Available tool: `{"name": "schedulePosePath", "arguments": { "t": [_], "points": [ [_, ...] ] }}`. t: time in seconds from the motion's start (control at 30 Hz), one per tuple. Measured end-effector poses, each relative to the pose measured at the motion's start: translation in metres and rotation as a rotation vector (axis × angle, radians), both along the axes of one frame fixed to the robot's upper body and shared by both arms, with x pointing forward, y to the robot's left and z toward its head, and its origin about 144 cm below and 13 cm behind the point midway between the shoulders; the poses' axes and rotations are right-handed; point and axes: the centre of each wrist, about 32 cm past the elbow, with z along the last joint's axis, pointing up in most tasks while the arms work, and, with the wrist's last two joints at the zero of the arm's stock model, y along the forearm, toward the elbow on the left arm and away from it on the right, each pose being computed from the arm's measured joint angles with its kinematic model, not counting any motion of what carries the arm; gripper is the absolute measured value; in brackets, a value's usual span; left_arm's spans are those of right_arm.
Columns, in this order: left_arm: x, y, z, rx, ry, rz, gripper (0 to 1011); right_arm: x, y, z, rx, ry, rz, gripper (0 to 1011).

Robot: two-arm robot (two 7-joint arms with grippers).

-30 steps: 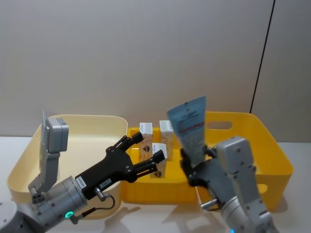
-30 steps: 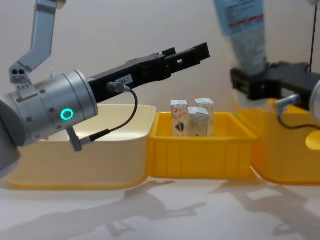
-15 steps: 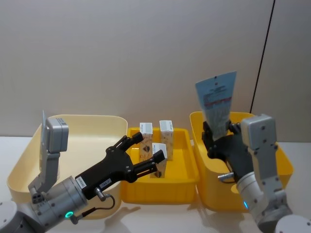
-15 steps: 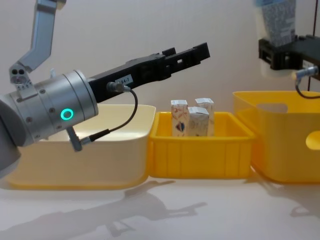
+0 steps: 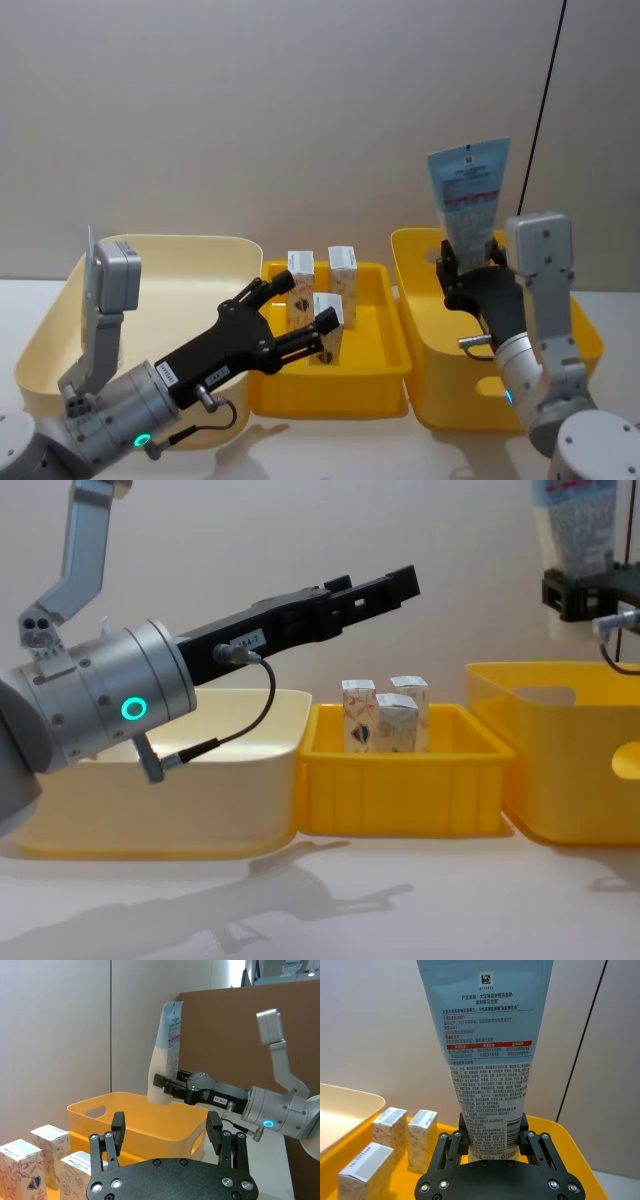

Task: Bimanual collaborative sorting of washing and personal care products

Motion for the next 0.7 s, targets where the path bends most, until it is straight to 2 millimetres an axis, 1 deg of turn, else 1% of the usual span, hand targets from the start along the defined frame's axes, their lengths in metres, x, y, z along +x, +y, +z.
{"name": "schedulePosePath", "arguments": {
  "t": [0.4,0.7],
  "points": [
    [0.0000,0.0000,-0.0001,0.000,0.000,0.000,1003,0.0019,0.0025,0.0008,-0.007,0.086,-0.074,526],
    [0.0000,0.0000,0.0000,0.000,0.000,0.000,1003,0.0017,0.0034,0.0001,-0.009,0.118,-0.104,526]
  ]
}}
